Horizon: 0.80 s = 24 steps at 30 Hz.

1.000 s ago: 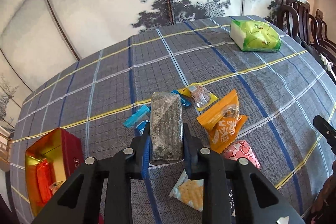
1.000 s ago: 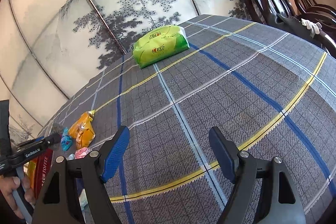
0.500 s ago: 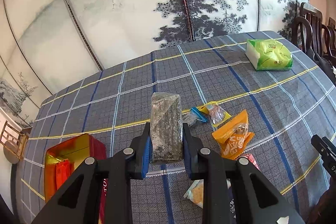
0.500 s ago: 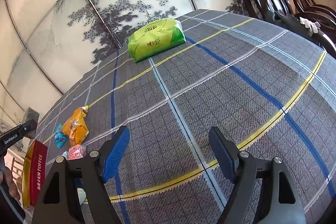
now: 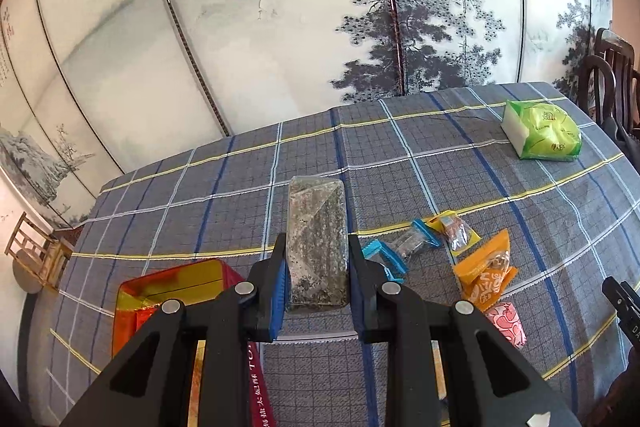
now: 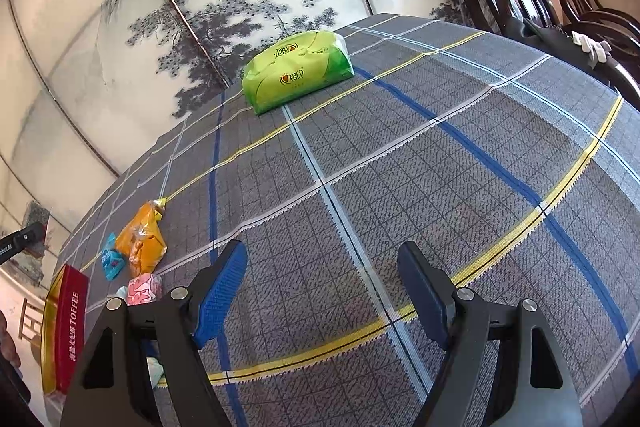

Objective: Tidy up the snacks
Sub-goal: 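Carry the seaweed bar into the tin and open the left gripper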

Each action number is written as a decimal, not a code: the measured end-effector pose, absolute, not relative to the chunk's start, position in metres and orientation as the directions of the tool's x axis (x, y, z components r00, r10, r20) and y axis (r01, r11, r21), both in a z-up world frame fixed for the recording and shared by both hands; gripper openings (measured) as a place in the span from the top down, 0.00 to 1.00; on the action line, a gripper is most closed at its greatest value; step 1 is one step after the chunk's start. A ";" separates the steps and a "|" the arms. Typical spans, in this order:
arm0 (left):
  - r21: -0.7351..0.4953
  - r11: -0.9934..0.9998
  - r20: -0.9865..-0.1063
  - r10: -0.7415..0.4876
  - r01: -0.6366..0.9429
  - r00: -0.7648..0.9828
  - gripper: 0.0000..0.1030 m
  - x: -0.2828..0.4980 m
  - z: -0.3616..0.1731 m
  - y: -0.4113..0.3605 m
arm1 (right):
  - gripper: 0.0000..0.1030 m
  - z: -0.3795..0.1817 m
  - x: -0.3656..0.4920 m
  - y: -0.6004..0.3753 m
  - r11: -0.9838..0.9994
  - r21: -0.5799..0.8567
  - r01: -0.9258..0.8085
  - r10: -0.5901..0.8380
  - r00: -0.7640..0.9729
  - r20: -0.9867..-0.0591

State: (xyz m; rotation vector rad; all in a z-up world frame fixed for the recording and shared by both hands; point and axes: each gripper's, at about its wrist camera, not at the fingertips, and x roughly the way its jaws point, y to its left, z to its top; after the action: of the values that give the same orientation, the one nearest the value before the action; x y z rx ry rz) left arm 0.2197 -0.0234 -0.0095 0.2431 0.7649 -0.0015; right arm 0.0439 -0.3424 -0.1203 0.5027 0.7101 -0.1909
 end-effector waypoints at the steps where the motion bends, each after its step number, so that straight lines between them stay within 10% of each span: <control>1: 0.219 0.972 -0.681 0.093 0.081 0.726 0.78 0.220 -0.008 -0.018 | 0.24 -0.120 0.044 -0.342 0.865 0.376 0.333 0.001 0.747 -0.665; 24: 0.111 0.979 -0.752 0.195 -0.171 0.630 0.78 0.224 -0.033 0.197 | 0.24 -0.120 0.045 -0.340 0.866 0.372 0.334 0.000 0.745 -0.667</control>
State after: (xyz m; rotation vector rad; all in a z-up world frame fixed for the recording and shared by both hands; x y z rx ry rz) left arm 0.2244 0.1967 -0.0335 0.0296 0.8645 0.2101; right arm 0.0449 -0.3403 -0.1202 0.5000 0.7134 -0.1914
